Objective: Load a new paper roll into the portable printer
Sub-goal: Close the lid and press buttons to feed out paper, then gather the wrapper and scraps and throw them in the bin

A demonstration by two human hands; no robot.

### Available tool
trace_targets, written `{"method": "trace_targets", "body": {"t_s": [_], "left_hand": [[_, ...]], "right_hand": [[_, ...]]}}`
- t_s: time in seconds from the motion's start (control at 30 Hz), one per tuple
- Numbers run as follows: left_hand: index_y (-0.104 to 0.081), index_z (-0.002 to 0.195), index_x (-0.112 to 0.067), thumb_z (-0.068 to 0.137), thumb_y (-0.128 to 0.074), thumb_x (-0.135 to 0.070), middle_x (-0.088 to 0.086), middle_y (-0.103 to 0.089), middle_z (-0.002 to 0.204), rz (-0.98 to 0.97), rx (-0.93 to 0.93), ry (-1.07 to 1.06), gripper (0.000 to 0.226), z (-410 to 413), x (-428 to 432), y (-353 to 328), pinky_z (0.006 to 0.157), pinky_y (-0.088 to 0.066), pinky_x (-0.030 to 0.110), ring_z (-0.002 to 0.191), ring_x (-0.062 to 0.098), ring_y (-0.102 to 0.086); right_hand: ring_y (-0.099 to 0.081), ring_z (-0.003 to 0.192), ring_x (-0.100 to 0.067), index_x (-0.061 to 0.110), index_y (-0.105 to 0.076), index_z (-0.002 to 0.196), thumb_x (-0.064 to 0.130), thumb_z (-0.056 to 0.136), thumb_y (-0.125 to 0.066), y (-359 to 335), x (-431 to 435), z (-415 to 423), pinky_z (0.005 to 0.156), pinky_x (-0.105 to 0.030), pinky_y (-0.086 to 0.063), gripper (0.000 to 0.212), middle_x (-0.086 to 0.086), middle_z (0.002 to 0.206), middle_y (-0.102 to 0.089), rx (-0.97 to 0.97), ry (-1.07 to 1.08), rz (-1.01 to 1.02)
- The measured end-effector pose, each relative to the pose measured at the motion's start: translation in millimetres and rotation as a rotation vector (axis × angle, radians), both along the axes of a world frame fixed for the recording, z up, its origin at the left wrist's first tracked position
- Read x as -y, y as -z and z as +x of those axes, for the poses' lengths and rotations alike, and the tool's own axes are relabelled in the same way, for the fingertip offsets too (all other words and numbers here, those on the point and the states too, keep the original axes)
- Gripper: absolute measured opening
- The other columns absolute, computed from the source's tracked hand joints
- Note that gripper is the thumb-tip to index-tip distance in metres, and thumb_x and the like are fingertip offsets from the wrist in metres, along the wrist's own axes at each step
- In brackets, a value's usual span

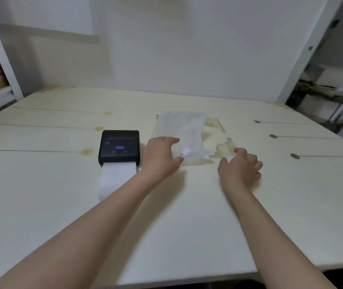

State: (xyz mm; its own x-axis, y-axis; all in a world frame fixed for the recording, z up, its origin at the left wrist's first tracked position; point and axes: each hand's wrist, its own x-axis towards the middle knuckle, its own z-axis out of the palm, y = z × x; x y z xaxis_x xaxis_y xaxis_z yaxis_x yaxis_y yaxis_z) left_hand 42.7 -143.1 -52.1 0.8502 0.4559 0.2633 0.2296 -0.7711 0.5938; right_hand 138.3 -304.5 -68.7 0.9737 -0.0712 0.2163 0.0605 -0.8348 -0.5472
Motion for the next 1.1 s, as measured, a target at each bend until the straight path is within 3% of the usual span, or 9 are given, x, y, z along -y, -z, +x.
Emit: {"method": "trace_targets", "body": {"t_s": [0.13,0.23,0.37,0.47,0.57,0.73,0.87,1.0,1.1], "left_hand": [[-0.057,0.129,-0.014,0.079,-0.073,-0.026,0.005,-0.06,0.132,0.067,-0.087,-0.054,0.054,10.3,11.3,14.3,0.107,-0.036,0.034,0.129,0.025,-0.048],[-0.06,0.121,-0.015,0.083,-0.066,-0.025,0.007,-0.062,0.123,0.095,-0.123,-0.113,0.04,12.9,13.8,20.5,0.099,-0.04,0.034,0.118,0.028,-0.054],[-0.065,0.111,-0.018,0.09,-0.058,-0.027,0.007,-0.067,0.113,0.128,-0.152,-0.13,0.024,13.6,16.1,20.6,0.085,-0.044,0.037,0.108,0.031,-0.058],[-0.067,0.109,-0.02,0.09,-0.058,-0.028,0.005,-0.069,0.111,0.14,-0.152,-0.123,0.022,12.2,21.6,18.3,0.081,-0.041,0.035,0.108,0.031,-0.058],[-0.068,0.108,-0.023,0.089,-0.06,-0.03,0.001,-0.069,0.113,0.124,-0.178,-0.097,0.021,9.4,30.7,14.8,0.085,-0.038,0.035,0.111,0.027,-0.057],[-0.07,0.105,-0.03,0.083,-0.069,-0.04,-0.009,-0.067,0.106,0.126,-0.312,0.046,0.024,1.7,46.2,1.1,0.083,-0.044,0.032,0.107,0.019,-0.061],[-0.071,0.1,-0.03,0.086,-0.062,-0.028,-0.012,-0.07,0.111,-0.081,-0.214,0.03,0.016,-3.1,38.9,-7.7,0.084,-0.053,0.031,0.102,0.013,-0.065],[-0.052,0.131,-0.024,0.091,-0.058,-0.026,0.009,-0.048,0.136,-0.079,0.005,-0.166,0.04,2.0,25.4,-6.8,0.1,-0.04,0.036,0.129,0.027,-0.043],[-0.02,0.153,-0.02,0.091,-0.061,-0.034,0.014,-0.029,0.154,-0.412,-0.043,-0.175,0.076,11.7,17.9,-5.0,0.112,-0.034,0.043,0.141,0.032,-0.031]], "right_hand": [[-0.035,0.133,-0.04,0.01,-0.034,0.141,0.041,0.094,-0.053,3.1,22.7,13.4,0.11,-0.046,-0.028,0.059,-0.023,0.142,-0.043,-0.156,0.057,-0.21],[-0.039,0.13,-0.038,0.01,-0.034,0.138,0.038,0.091,-0.061,3.6,29.8,16.0,0.107,-0.045,-0.033,0.061,-0.021,0.14,-0.044,-0.152,0.042,-0.185],[-0.056,0.116,-0.035,0.009,-0.041,0.137,0.02,0.096,-0.057,-5.0,33.1,14.4,0.085,-0.036,-0.043,0.046,-0.015,0.131,-0.054,-0.092,-0.092,0.128],[-0.061,0.092,-0.026,0.009,-0.048,0.13,0.027,0.097,-0.055,-22.2,31.2,10.8,0.06,-0.024,-0.043,0.038,-0.01,0.114,-0.061,-0.095,-0.219,0.54],[-0.055,0.067,-0.015,0.005,-0.054,0.113,0.03,0.097,-0.054,-35.6,18.0,7.8,0.043,-0.01,-0.038,0.03,-0.007,0.092,-0.058,-0.066,-0.376,0.626],[-0.061,0.095,-0.024,0.007,-0.044,0.136,0.045,0.095,-0.053,-34.9,-11.0,1.5,0.063,-0.028,-0.041,0.057,-0.008,0.116,-0.06,-0.135,-0.464,0.389],[-0.041,0.133,-0.035,0.006,-0.022,0.15,0.052,0.092,-0.056,-21.5,-17.7,-1.2,0.099,-0.039,-0.038,0.081,-0.018,0.147,-0.036,-0.214,-0.396,0.039],[-0.028,0.139,-0.035,0.012,-0.027,0.149,0.051,0.091,-0.057,-22.6,-12.9,-0.9,0.109,-0.042,-0.028,0.076,-0.015,0.15,-0.034,-0.089,-0.244,-0.109],[-0.032,0.136,-0.035,0.012,-0.024,0.149,0.051,0.087,-0.061,-21.5,-3.4,1.6,0.106,-0.042,-0.028,0.082,-0.015,0.147,-0.04,-0.165,-0.156,-0.176]]}}
